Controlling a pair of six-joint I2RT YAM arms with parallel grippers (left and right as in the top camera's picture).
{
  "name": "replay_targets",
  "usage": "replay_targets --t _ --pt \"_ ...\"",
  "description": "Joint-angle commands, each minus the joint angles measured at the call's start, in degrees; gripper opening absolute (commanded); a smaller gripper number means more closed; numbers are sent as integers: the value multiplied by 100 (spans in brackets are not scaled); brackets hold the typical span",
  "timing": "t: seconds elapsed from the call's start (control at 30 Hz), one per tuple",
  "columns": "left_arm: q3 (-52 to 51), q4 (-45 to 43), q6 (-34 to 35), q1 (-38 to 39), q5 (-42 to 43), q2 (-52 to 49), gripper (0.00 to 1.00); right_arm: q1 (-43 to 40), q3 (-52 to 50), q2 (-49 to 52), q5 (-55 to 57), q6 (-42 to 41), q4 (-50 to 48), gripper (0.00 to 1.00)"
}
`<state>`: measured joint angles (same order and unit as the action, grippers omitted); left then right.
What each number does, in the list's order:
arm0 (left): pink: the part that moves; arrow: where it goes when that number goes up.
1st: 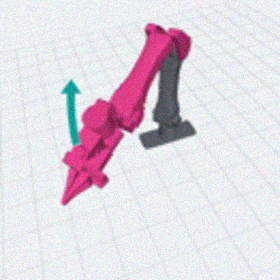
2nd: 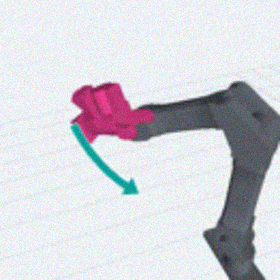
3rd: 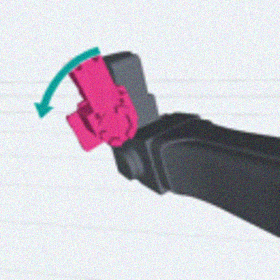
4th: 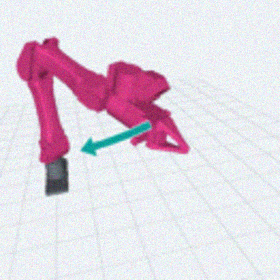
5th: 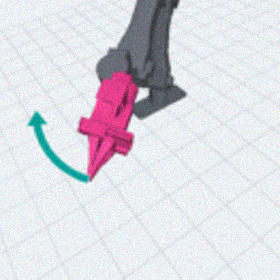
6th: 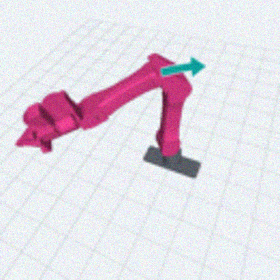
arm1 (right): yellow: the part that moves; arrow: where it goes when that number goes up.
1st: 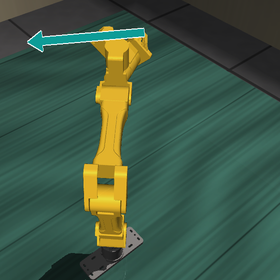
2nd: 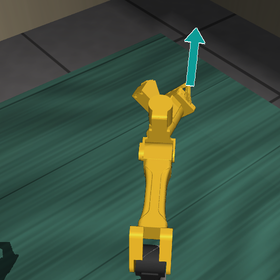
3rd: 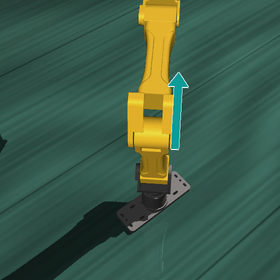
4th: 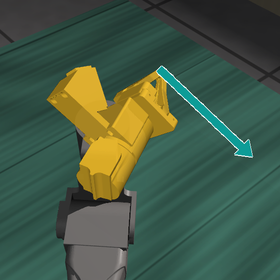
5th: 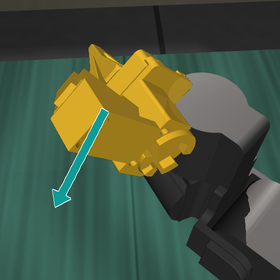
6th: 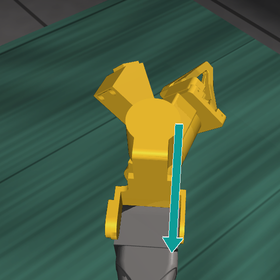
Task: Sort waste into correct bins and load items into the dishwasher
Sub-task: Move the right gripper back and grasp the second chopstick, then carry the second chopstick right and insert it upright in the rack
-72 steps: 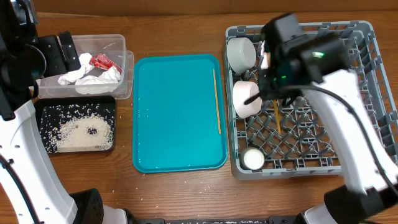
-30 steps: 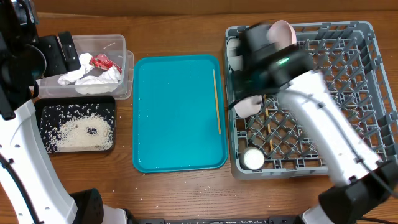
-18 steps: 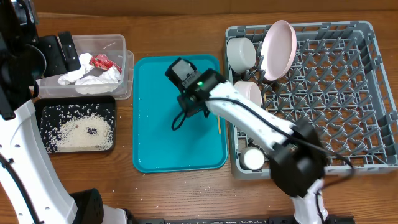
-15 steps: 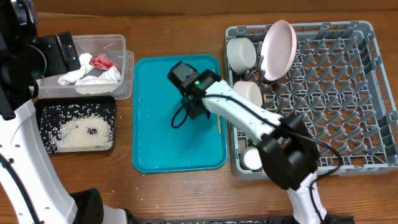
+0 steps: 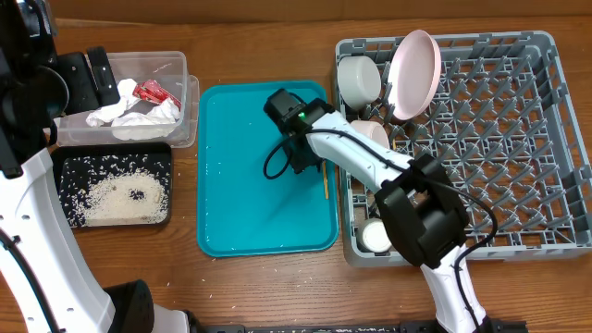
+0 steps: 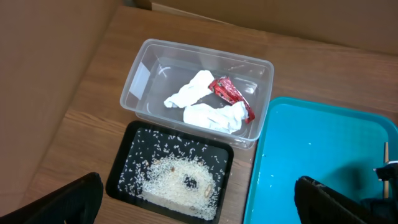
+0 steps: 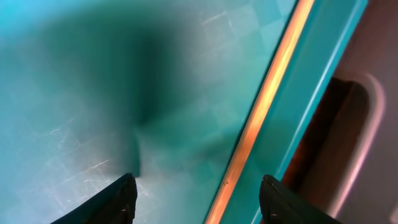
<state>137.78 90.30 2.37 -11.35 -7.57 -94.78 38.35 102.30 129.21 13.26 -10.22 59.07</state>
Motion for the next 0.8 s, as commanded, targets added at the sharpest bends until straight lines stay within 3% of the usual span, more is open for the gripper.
replay_targets --t 0.0,0.43,0.47,0.5,0.57,0.67,0.77 --pt "33 -11 -109 -24 -33 -42 100 -87 52 118 -560 68 -35 64" --pt "33 -11 -109 -24 -33 -42 100 -92 46 369 -1300 321 155 63" --pt "33 -11 -109 -24 -33 -42 100 -90 48 369 -1300 321 168 60" --pt "33 -11 -109 -24 -33 -42 100 -85 48 367 -1296 321 186 38" --pt "33 -11 -109 -24 -33 -42 100 -87 48 367 -1298 319 190 15" --pt "33 -11 -109 -24 -33 -42 100 -81 144 367 -1298 319 304 4" --pt "33 -11 -109 -24 -33 -42 100 -81 540 367 -1298 319 658 4"
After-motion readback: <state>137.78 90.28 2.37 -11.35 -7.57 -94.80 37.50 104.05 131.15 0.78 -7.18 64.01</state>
